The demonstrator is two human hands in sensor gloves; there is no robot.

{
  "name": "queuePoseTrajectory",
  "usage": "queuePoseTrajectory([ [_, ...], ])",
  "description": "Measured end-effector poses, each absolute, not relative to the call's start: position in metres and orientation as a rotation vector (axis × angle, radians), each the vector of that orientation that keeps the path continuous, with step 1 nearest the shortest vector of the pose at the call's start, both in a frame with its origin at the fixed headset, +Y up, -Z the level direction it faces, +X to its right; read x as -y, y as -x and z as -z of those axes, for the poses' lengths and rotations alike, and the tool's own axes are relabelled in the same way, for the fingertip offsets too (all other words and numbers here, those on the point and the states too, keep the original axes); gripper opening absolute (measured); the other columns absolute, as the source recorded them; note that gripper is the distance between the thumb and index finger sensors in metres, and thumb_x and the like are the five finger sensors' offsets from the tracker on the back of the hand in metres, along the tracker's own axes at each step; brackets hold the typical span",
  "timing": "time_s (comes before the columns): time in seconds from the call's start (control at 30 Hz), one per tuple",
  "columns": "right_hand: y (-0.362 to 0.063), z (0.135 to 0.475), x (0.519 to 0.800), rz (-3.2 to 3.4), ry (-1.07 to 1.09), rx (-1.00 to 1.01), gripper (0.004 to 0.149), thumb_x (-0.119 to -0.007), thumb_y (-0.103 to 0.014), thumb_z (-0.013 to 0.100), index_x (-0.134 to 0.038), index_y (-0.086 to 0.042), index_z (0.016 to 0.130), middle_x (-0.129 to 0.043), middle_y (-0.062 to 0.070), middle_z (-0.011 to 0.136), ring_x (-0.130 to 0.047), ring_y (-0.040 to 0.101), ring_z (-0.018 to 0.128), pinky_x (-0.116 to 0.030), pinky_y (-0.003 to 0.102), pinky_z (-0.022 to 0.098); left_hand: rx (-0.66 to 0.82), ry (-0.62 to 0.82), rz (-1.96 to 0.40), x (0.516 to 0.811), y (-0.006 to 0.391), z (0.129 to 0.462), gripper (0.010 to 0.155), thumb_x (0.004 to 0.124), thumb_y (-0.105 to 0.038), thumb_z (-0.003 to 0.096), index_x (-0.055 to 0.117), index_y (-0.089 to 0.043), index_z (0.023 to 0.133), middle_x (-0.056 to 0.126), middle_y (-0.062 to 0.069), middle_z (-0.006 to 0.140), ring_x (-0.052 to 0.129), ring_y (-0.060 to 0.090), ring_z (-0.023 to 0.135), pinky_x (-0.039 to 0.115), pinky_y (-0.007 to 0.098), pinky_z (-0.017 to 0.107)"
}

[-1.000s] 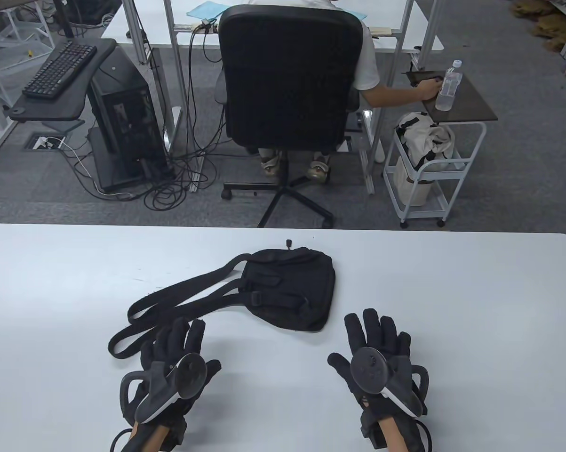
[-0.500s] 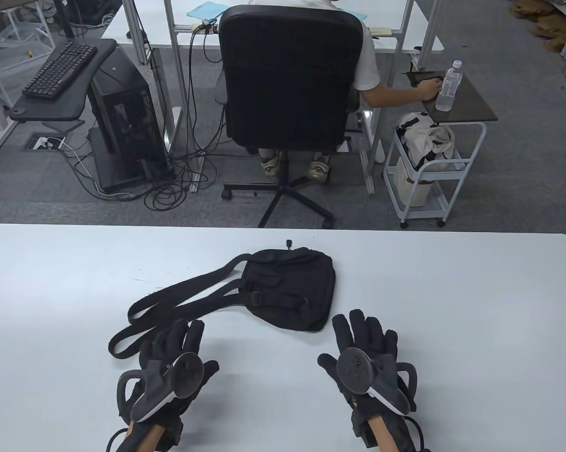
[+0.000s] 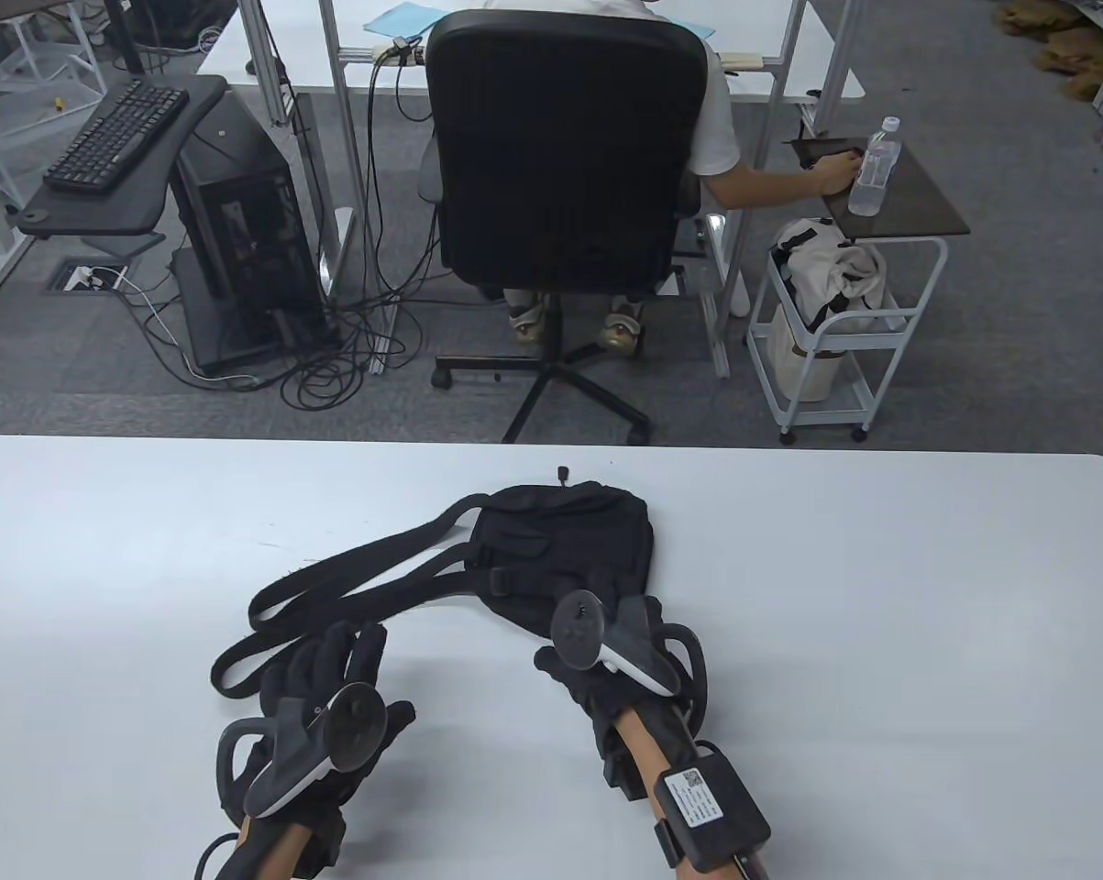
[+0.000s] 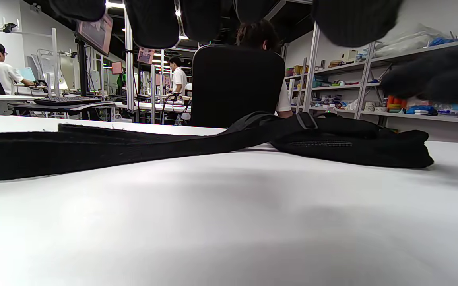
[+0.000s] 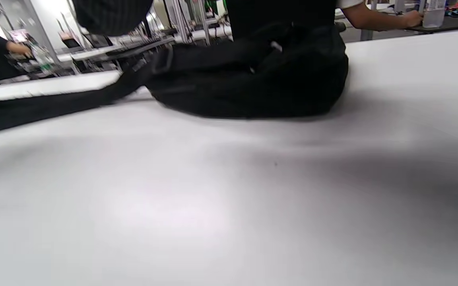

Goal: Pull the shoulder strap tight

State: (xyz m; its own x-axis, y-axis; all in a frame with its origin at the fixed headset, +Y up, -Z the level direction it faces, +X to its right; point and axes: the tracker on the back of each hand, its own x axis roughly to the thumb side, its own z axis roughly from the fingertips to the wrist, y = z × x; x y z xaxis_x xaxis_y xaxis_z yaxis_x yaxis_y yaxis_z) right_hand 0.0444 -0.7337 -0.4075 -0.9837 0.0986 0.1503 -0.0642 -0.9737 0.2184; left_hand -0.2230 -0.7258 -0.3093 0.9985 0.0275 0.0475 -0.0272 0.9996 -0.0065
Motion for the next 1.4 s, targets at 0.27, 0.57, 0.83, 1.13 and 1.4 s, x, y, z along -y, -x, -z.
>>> queuePoseTrajectory([
  [0.27, -0.031, 0.451, 0.768, -3.175, -0.128, -0.475, 0.091, -0.069, -0.059, 0.044, -0.02, -0.026, 0.113, -0.011, 0.012, 0.121, -0.017, 0.042, 0.11, -0.025, 0.06, 0.079, 0.043, 0.003, -0.048, 0.724, 0.226, 0.309, 0.084, 0.06, -0.064, 0.0511, 0.021, -0.03, 0.118, 0.029, 0.01, 0.128, 0.047, 0.043, 0.115, 0.043, 0.071, 0.08],
  [0.57, -0.016, 0.471, 0.779, -3.318, -0.141, -0.526, 0.08, -0.067, -0.052, 0.045, -0.036, -0.023, 0.113, -0.032, 0.012, 0.121, -0.041, 0.042, 0.109, -0.038, 0.057, 0.081, 0.025, -0.007, -0.064, 0.721, 0.234, 0.308, 0.084, 0.059, -0.064, 0.0512, 0.021, -0.03, 0.118, 0.029, 0.011, 0.128, 0.047, 0.043, 0.115, 0.043, 0.071, 0.079],
  [0.83, -0.009, 0.474, 0.785, -3.394, -0.319, -0.355, 0.061, -0.07, -0.032, 0.051, -0.042, -0.018, 0.104, -0.047, 0.011, 0.11, -0.06, 0.042, 0.099, -0.055, 0.056, 0.078, 0.004, 0.0, -0.026, 0.725, 0.237, 0.31, 0.085, 0.059, -0.065, 0.0511, 0.021, -0.03, 0.118, 0.029, 0.011, 0.128, 0.046, 0.043, 0.115, 0.043, 0.071, 0.079],
  [1.13, -0.011, 0.471, 0.77, -3.414, -0.368, -0.191, 0.056, -0.065, -0.03, 0.053, -0.039, -0.018, 0.101, -0.049, 0.011, 0.102, -0.063, 0.039, 0.087, -0.063, 0.053, 0.072, -0.013, -0.002, -0.032, 0.725, 0.241, 0.311, 0.085, 0.059, -0.065, 0.0512, 0.021, -0.029, 0.118, 0.028, 0.011, 0.128, 0.045, 0.044, 0.115, 0.042, 0.071, 0.079],
  [1.4, -0.017, 0.463, 0.735, -3.416, -0.408, 0.055, 0.055, -0.064, -0.029, 0.053, -0.039, -0.015, 0.101, -0.05, 0.013, 0.1, -0.065, 0.04, 0.084, -0.066, 0.053, 0.068, -0.025, -0.014, -0.035, 0.725, 0.243, 0.311, 0.085, 0.059, -0.065, 0.0514, 0.021, -0.029, 0.118, 0.028, 0.011, 0.128, 0.041, 0.046, 0.115, 0.04, 0.072, 0.079],
])
